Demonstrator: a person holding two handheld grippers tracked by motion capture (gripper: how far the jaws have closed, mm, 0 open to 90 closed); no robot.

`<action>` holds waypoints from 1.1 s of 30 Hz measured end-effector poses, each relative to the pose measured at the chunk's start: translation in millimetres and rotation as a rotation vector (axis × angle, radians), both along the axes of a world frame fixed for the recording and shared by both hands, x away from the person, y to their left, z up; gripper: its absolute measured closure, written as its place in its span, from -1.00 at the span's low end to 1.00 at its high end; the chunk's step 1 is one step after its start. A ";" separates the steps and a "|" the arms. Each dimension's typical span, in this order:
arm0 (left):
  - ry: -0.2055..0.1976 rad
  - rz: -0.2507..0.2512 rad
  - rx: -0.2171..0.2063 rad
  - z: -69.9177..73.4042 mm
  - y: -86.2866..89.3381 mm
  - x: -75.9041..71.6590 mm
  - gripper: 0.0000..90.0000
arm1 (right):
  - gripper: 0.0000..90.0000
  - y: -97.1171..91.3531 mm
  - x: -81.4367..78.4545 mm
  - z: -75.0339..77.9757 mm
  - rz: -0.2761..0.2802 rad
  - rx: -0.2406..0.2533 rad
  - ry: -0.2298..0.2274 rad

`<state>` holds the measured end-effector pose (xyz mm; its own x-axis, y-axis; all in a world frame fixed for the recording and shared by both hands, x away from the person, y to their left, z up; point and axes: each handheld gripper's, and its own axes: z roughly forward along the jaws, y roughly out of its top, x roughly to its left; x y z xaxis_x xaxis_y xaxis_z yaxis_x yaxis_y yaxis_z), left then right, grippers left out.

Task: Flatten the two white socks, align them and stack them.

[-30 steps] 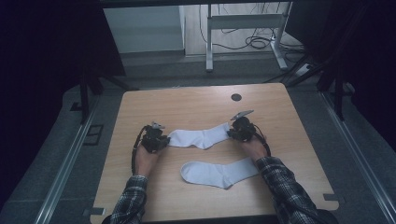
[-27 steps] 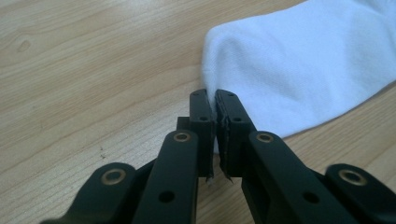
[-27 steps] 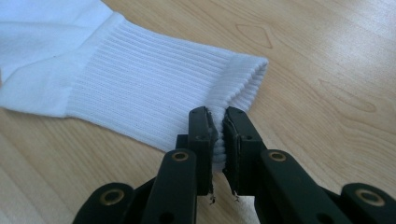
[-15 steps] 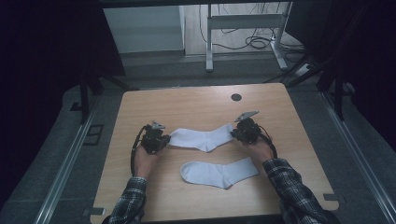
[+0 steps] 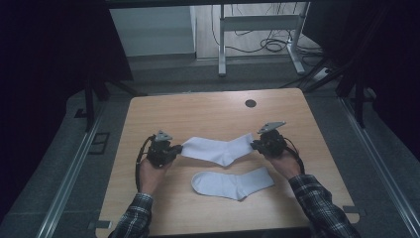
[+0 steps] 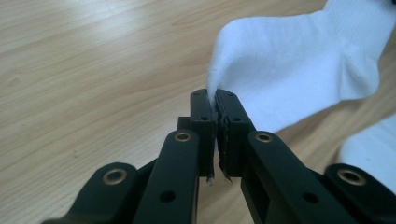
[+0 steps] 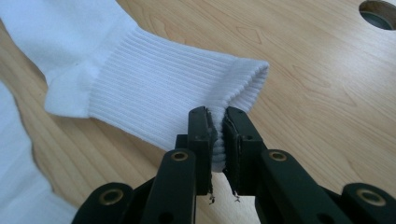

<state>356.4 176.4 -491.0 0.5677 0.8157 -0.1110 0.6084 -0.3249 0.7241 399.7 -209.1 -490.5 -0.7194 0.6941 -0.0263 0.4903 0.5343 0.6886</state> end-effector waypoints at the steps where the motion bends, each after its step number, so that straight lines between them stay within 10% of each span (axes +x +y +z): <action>1: -0.001 -0.008 -0.002 0.4 -1.1 -2.0 0.91 | 0.79 -2.1 -1.6 1.0 -0.002 0.002 0.000; 33: -0.011 -0.167 0.033 10.5 -29.9 -86.1 0.91 | 0.78 -52.4 -80.7 16.1 0.036 0.051 0.083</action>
<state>270.2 146.4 -480.5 0.6964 0.7133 -0.0782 0.5359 -0.4446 0.7177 319.0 -261.5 -474.4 -0.7420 0.6669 0.0687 0.5278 0.5180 0.6731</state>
